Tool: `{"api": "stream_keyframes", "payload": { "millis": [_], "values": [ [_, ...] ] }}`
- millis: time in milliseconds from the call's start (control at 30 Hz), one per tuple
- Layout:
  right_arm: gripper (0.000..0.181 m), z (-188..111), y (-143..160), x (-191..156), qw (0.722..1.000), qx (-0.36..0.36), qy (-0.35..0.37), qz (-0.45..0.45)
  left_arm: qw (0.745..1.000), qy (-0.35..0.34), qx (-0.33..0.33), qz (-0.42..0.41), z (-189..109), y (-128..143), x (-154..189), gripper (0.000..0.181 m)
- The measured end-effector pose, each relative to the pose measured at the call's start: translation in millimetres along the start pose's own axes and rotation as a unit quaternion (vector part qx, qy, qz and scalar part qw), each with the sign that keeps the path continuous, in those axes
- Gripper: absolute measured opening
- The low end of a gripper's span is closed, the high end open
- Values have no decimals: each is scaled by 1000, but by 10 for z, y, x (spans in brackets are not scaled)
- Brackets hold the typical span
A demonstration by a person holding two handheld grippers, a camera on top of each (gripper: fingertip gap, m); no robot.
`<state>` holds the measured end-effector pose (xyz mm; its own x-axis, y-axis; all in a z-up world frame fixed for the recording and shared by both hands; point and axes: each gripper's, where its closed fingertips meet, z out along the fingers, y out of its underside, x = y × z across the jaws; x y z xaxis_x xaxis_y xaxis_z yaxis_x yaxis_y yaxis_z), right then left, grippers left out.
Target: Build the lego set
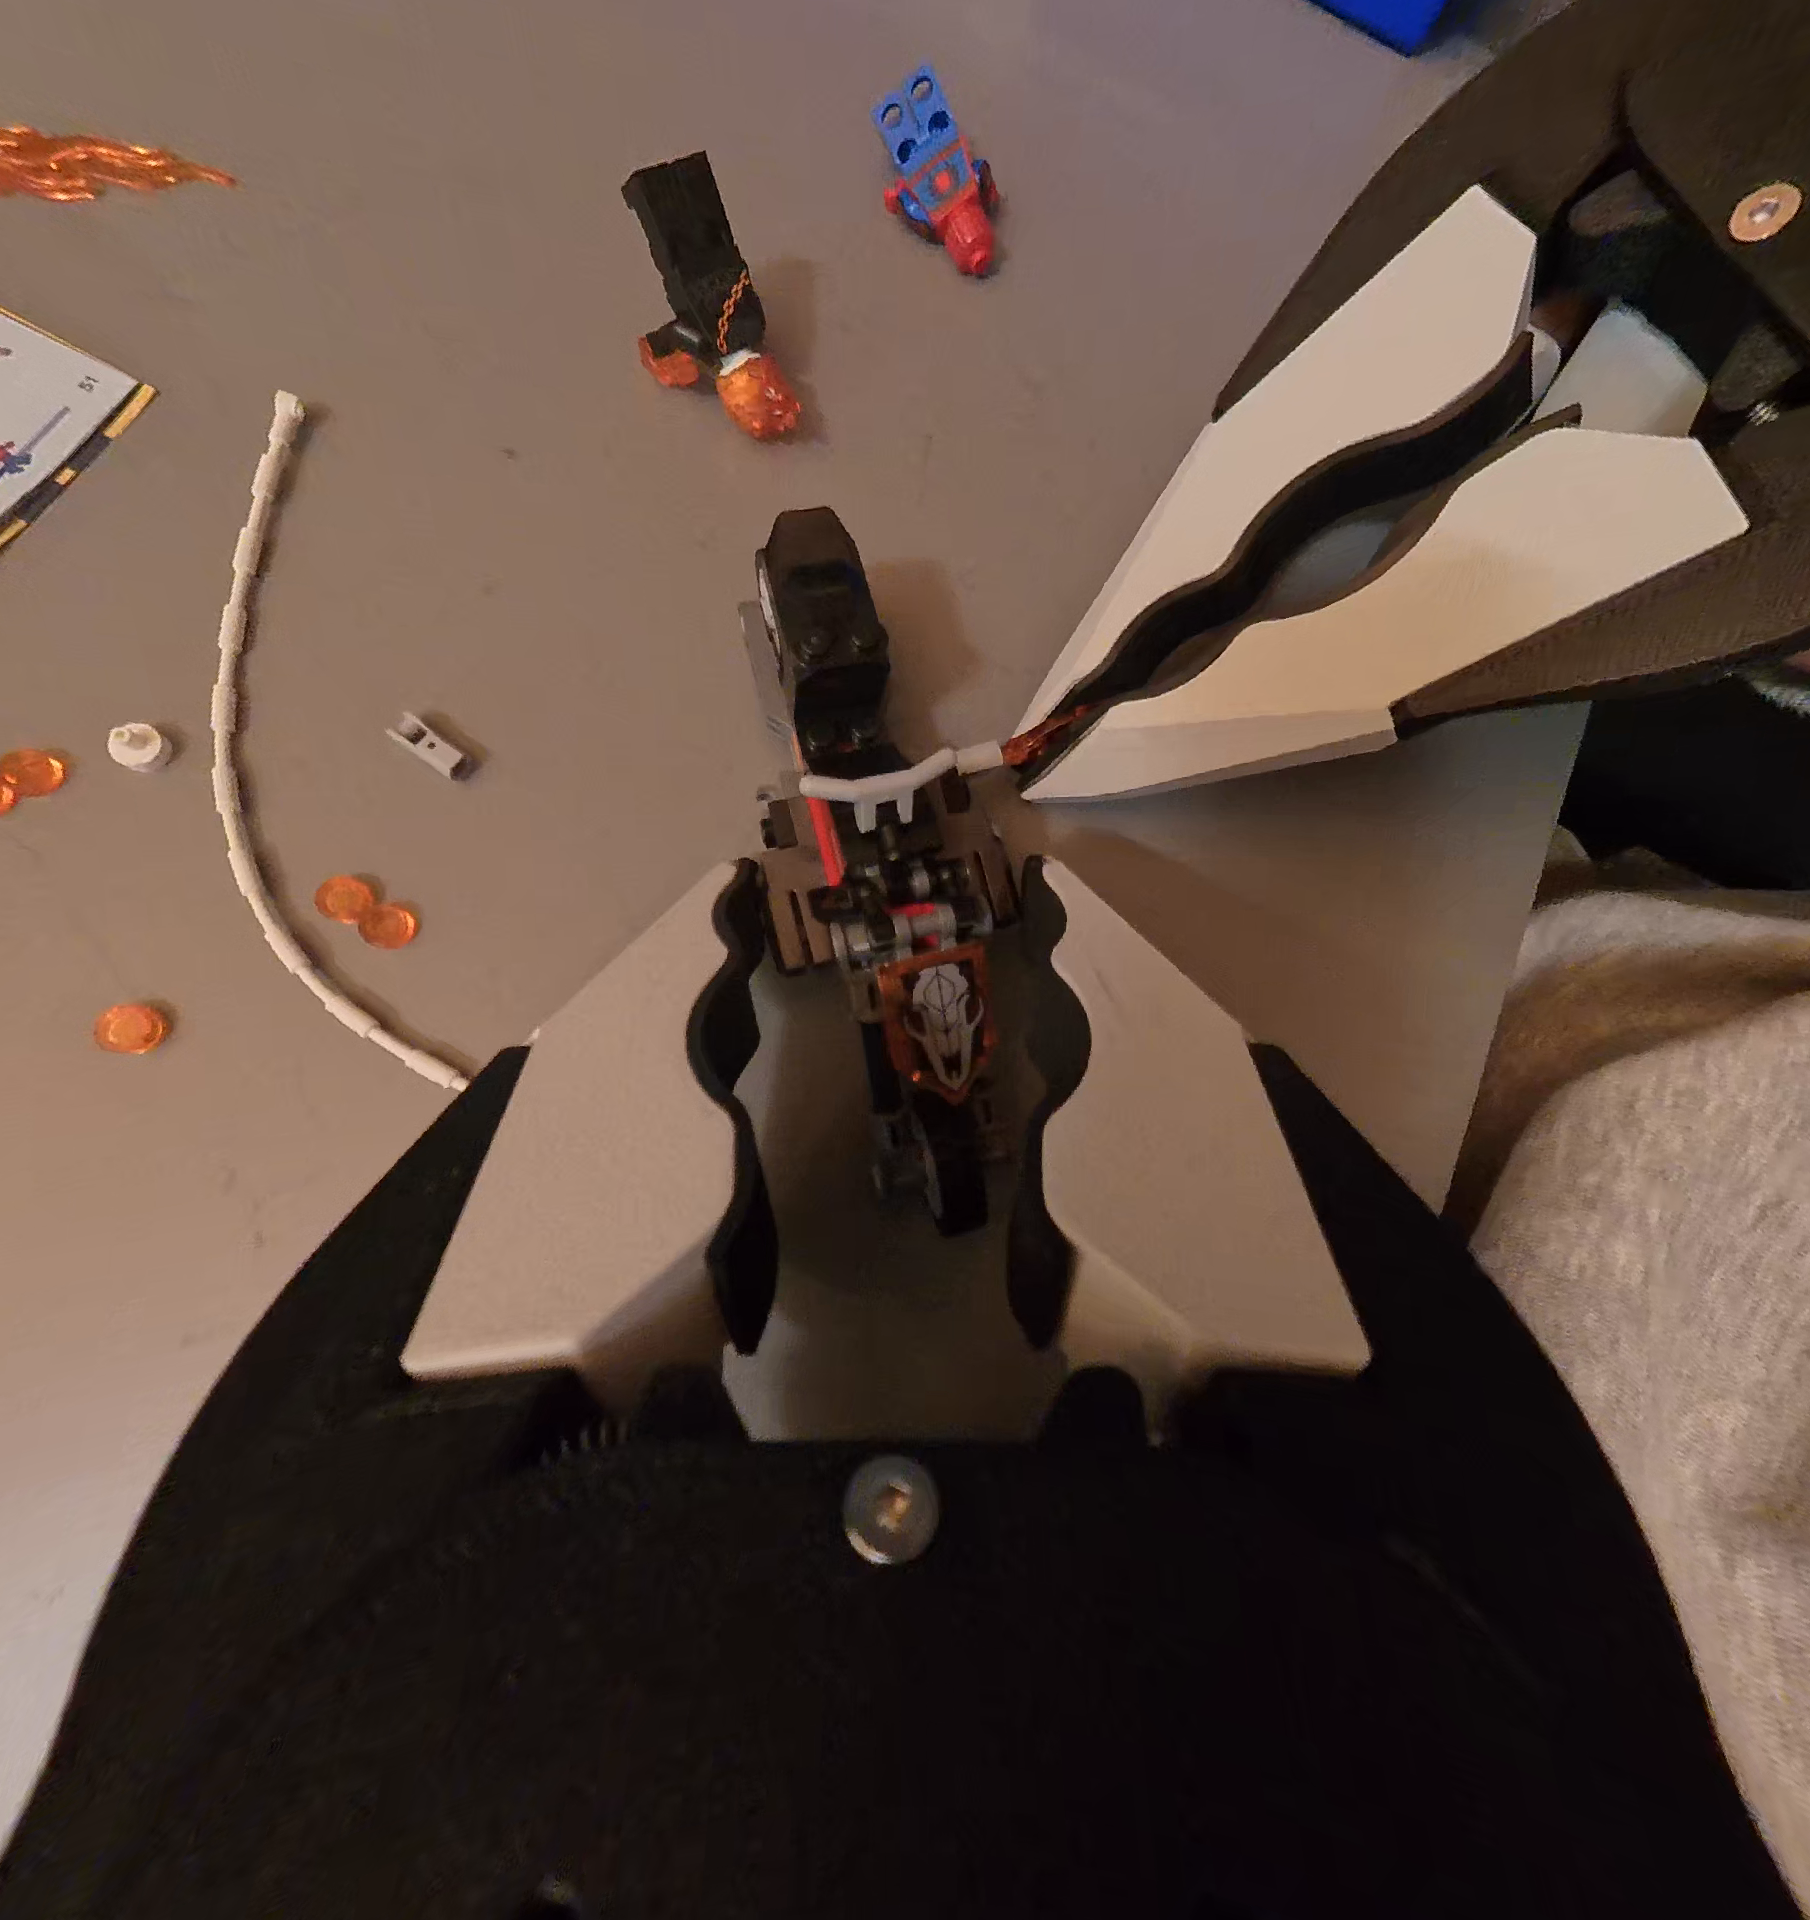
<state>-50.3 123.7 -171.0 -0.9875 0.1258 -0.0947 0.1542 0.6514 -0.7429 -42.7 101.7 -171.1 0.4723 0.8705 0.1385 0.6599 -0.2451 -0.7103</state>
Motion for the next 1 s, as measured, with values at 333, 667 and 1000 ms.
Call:
{"api": "stream_keyframes", "payload": {
  "millis": [333, 667, 1000],
  "values": [
    [0, 21, -19, 10, 1000, -1, -15, 7, 1000, 7, 1, -4, -5, 1, -5, 51],
    [6, 27, -30, -15, 1000, 1, -15, -7, 1000, 11, -2, 4, -12, 6, -14, 51],
    [25, -140, -58, 29, 999, 41, -9, -19, 1000, 0, -4, 14, -12, 17, -18, 52]
  ]
}}
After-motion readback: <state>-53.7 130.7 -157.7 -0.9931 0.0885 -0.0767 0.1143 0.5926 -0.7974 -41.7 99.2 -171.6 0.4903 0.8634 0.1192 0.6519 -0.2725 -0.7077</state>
